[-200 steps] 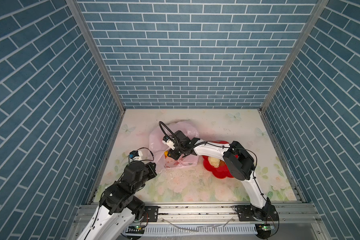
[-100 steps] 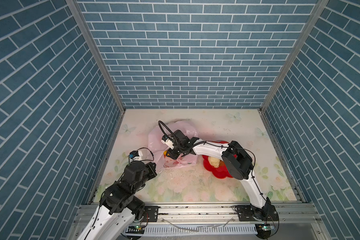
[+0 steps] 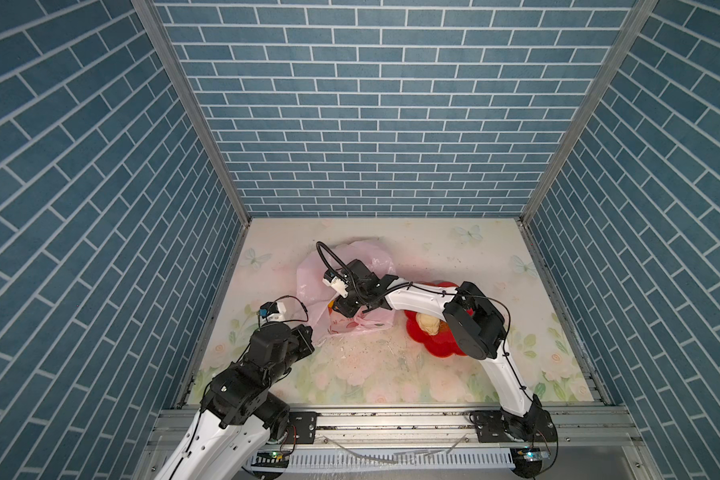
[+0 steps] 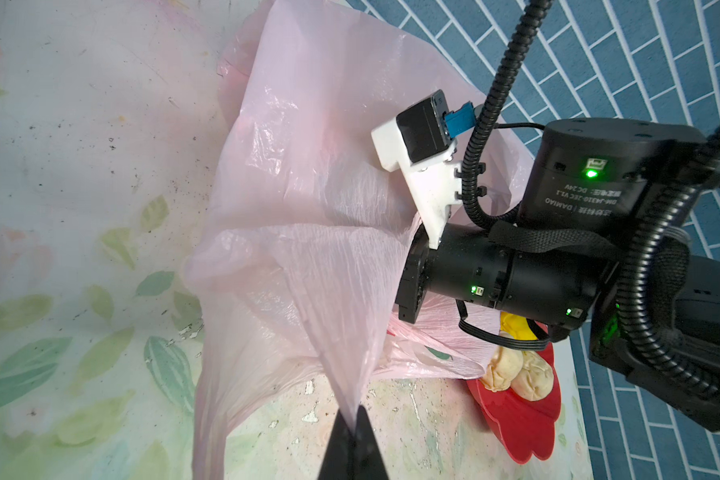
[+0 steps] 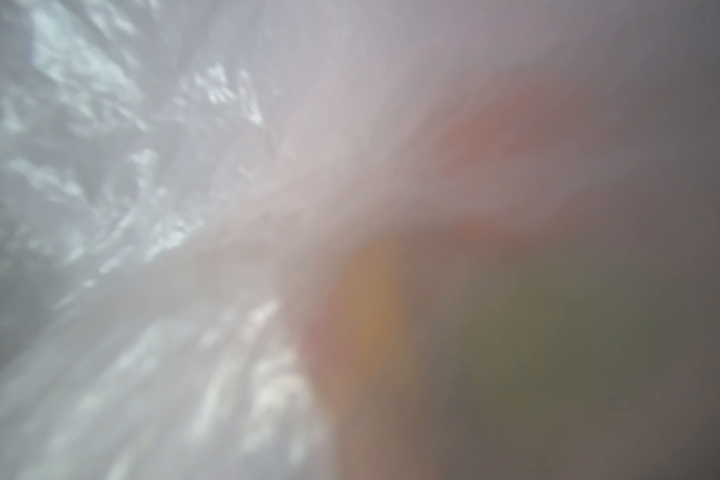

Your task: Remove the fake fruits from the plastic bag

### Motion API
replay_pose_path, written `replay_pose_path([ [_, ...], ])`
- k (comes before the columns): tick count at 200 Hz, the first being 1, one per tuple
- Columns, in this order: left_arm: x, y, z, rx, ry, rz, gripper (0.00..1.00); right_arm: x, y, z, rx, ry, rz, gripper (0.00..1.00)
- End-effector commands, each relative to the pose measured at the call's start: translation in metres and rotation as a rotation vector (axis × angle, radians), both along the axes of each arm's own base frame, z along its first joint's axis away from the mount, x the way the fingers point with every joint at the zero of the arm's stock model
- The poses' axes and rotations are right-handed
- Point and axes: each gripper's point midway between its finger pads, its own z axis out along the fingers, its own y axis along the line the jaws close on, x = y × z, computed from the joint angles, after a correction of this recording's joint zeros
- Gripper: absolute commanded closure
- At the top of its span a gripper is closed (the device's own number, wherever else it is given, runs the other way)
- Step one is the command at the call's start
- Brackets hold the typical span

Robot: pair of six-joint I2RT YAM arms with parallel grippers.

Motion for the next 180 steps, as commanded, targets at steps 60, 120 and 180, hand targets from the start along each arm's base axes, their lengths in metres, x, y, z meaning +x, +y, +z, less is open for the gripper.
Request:
replay_pose_path([
  [60,0.003,-0.004,-0.002,-0.002,0.001,-0.013,1.00,0.000,-0.007,-0.016,-0.046,-0.024,0.028,0.51],
  [120,0.002,-0.004,-0.002,-0.006,-0.002,-0.013,1.00,-0.005,-0.005,-0.005,-0.025,-0.072,0.053,0.52],
  [180,0.002,-0.004,0.000,-0.011,-0.009,-0.016,1.00,-0.005,-0.006,0.015,-0.012,-0.187,0.087,0.51],
])
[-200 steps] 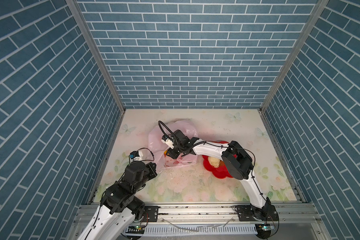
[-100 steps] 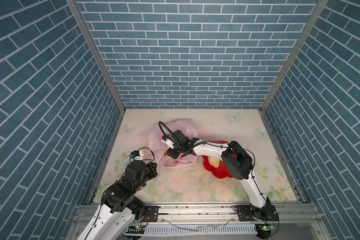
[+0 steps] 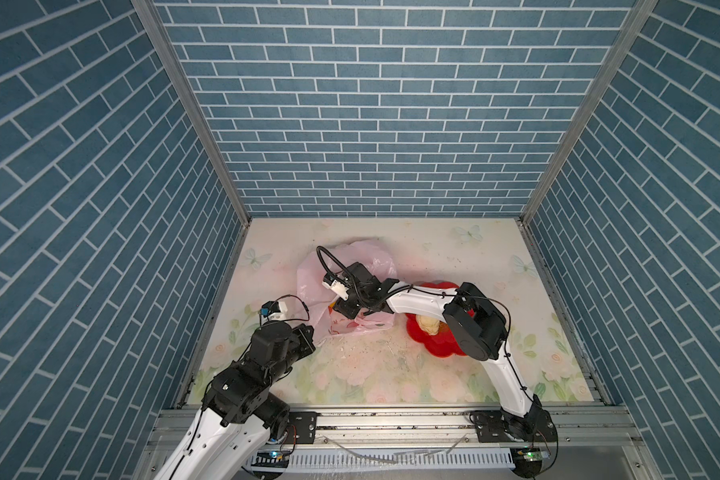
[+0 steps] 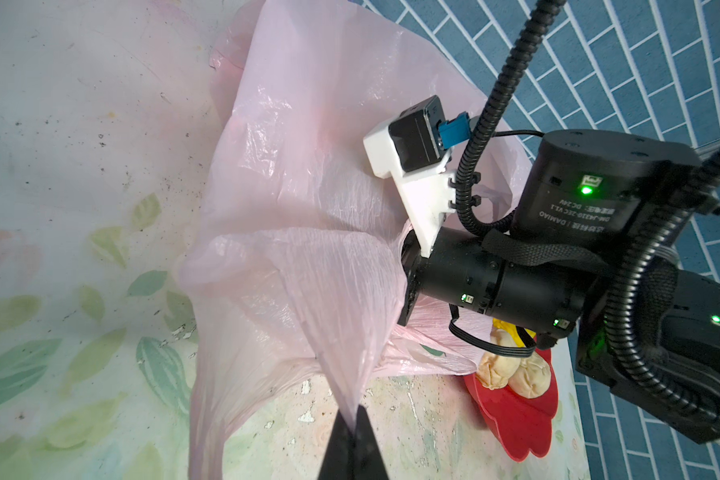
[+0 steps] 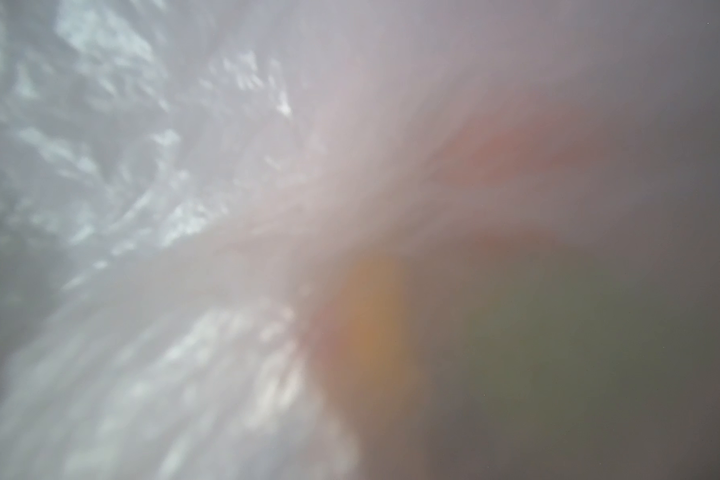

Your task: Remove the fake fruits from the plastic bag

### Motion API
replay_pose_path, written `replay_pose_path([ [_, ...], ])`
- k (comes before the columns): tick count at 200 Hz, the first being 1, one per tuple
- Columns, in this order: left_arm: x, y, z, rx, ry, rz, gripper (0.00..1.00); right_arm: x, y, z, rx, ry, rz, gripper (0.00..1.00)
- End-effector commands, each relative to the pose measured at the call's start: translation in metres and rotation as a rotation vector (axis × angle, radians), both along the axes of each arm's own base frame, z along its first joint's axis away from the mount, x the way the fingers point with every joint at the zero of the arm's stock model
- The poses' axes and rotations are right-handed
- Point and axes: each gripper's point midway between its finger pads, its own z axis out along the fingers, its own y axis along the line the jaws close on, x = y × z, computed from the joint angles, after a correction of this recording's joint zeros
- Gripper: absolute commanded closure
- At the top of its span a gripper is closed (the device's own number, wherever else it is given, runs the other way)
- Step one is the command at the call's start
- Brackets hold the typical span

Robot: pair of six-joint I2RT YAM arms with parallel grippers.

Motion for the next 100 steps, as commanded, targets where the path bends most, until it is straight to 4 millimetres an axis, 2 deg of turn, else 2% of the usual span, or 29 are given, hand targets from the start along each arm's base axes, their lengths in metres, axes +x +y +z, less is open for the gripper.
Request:
replay_pose_path([
  [1,0.0005,-0.0012,0.0003,-0.005,-0.013,-0.006,1.00,-0.0021,-0.0057,0.0183,-0.006,-0.091,0.039,0.51],
  [40,0.0003,-0.0013,0.0000,-0.005,-0.012,-0.007,1.00,0.0000,-0.0038,0.0234,0.006,-0.141,0.055,0.51],
  [100,0.0002,-0.0010,0.0007,-0.006,-0.013,-0.006,1.00,0.0010,0.0022,0.0146,-0.006,-0.153,0.094,0.49],
])
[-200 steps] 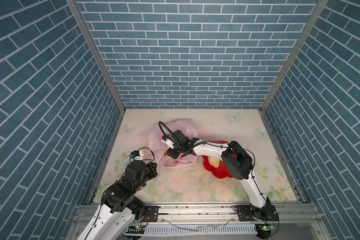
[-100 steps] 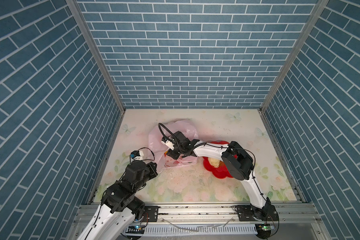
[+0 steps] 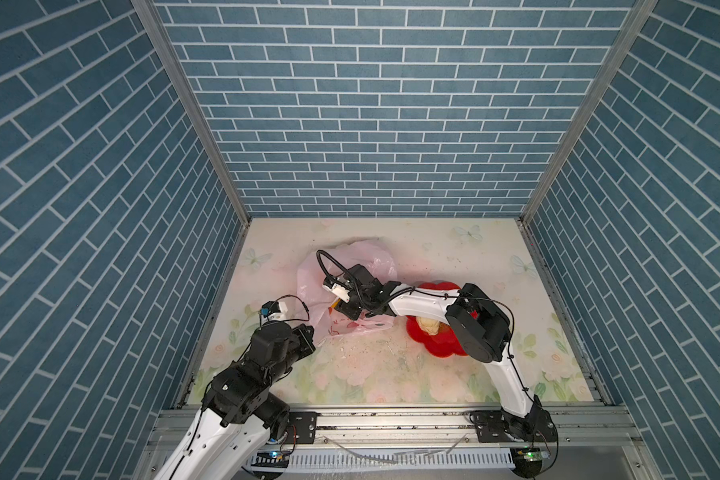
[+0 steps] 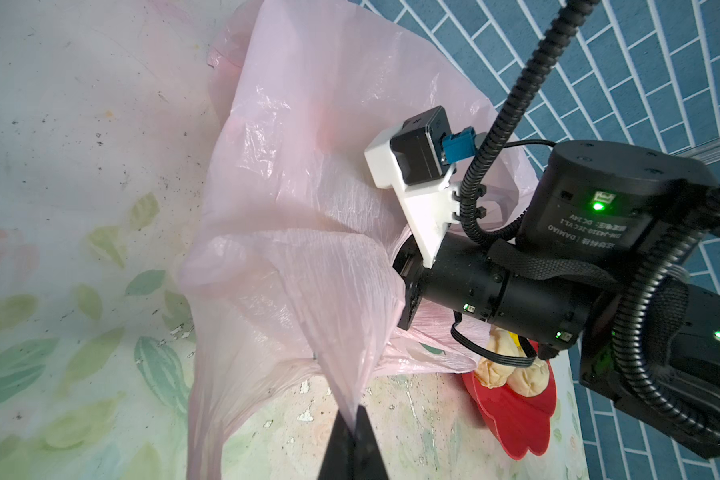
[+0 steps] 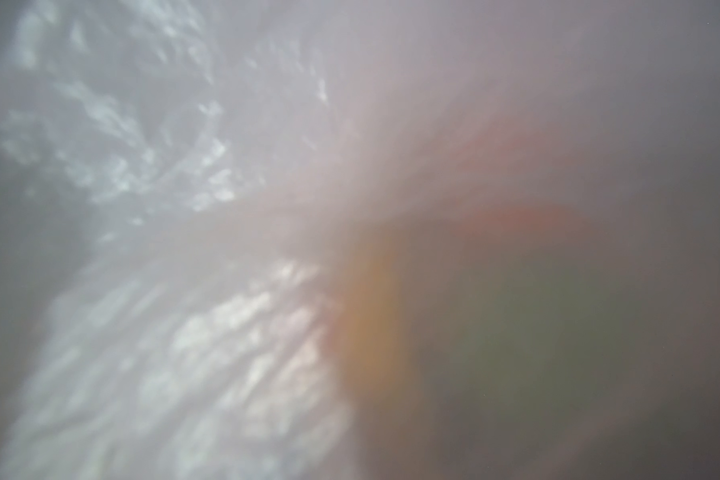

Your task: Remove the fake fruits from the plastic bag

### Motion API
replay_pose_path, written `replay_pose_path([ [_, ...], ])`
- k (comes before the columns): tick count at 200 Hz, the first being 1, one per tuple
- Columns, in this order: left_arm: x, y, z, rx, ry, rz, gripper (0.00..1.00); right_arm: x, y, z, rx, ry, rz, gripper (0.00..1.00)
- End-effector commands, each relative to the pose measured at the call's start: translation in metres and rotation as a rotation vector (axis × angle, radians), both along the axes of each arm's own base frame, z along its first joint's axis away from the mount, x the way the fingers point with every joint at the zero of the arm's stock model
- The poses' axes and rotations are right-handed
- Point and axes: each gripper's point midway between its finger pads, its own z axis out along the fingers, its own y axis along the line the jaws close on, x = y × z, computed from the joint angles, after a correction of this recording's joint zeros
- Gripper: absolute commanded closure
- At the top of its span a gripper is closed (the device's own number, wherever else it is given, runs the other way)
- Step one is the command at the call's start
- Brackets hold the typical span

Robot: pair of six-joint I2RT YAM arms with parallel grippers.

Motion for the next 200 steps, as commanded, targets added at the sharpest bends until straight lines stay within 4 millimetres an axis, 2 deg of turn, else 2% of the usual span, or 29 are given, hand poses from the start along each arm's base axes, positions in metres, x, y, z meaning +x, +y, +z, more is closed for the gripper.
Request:
replay_pose_path([
  [1,0.001,0.000,0.001,-0.003,-0.014,-0.002,1.00,0.000,0.005,0.011,0.007,-0.063,0.053,0.49],
  [12,0.000,0.000,0.000,-0.003,-0.012,-0.002,1.00,0.000,0.007,0.016,0.010,-0.067,0.060,0.49],
  [14,0.001,0.000,0.000,-0.003,-0.012,-0.002,1.00,0.000,0.007,0.004,-0.009,-0.055,0.063,0.49],
  [18,0.000,0.000,0.000,-0.002,-0.011,-0.003,1.00,-0.001,0.007,-0.001,-0.018,-0.050,0.066,0.49],
  [40,0.000,0.000,0.000,-0.004,-0.013,-0.003,1.00,-0.001,0.008,-0.006,-0.026,-0.040,0.075,0.49],
  [139,-0.001,0.001,0.000,-0.005,-0.017,0.002,1.00,-0.001,0.014,-0.016,-0.041,-0.026,0.098,0.50],
  [200,-0.001,0.001,-0.001,-0.007,-0.016,0.003,1.00,0.002,0.015,-0.019,-0.057,-0.035,0.101,0.55],
])
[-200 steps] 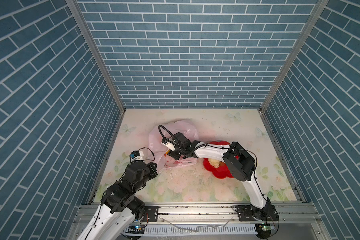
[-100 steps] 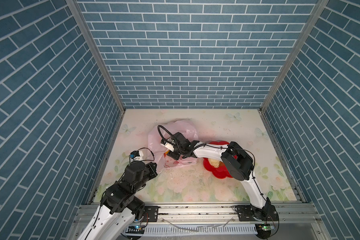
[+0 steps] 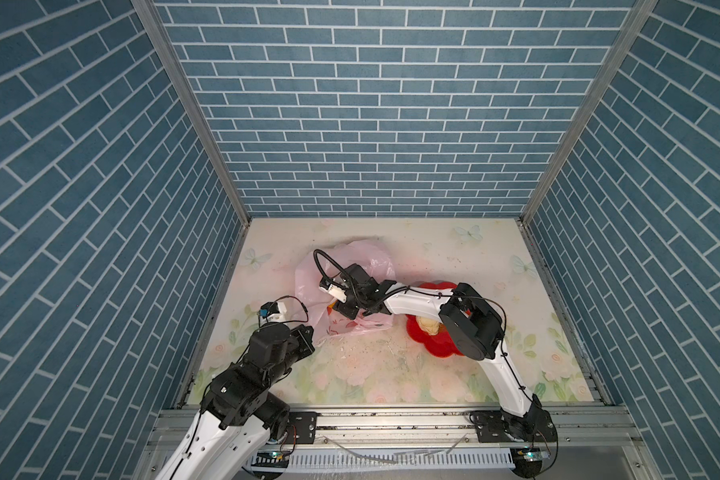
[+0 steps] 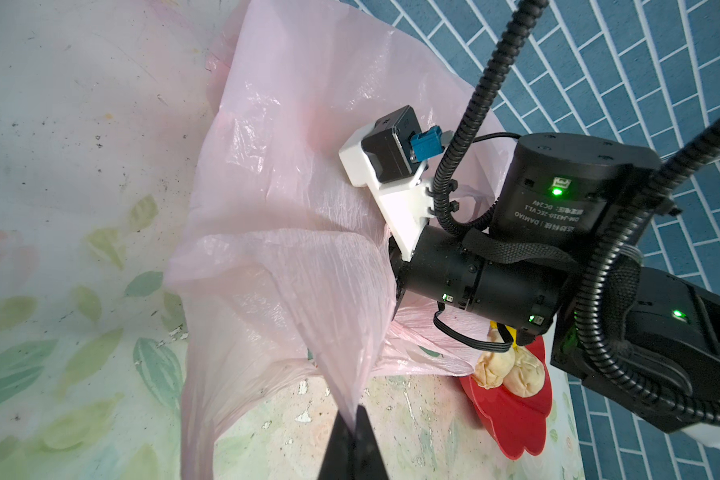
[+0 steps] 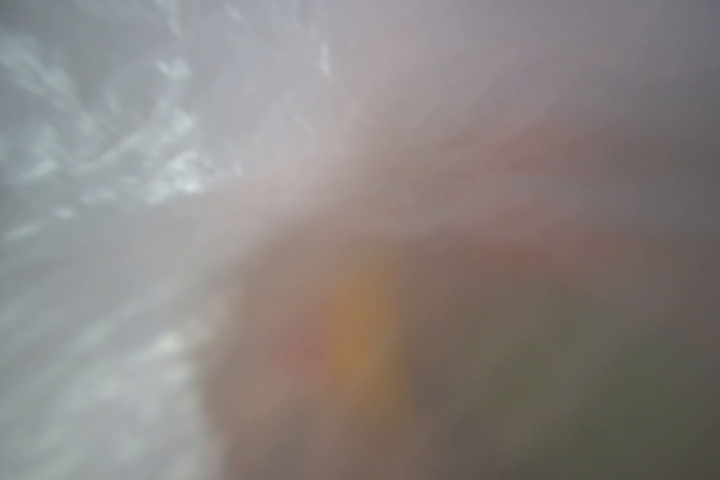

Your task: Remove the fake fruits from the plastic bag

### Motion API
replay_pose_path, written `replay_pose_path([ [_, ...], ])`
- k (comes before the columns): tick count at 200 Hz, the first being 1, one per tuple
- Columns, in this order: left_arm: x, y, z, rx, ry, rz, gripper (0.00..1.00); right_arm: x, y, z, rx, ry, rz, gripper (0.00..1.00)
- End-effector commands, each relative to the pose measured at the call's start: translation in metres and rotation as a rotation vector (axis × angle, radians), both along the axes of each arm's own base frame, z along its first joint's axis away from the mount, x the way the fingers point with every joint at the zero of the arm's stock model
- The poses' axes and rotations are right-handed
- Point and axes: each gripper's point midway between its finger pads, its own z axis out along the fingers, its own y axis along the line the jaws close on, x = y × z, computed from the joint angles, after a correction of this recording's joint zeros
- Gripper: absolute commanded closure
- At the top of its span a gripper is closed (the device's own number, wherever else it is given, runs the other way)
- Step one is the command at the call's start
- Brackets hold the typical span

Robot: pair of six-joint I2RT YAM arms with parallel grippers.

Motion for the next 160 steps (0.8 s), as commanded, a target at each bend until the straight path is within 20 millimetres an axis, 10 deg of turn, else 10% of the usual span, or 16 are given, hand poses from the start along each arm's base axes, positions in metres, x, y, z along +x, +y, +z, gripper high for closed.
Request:
replay_pose_path([
  [1,0.000,0.001,-0.002,0.002,-0.004,0.003,1.00,-0.002,0.004,-0.009,-0.035,-0.017,0.054,0.55],
  [160,0.003,-0.001,-0.003,-0.005,-0.011,0.001,0.99,-0.008,0.003,-0.011,-0.082,0.013,0.089,0.78],
])
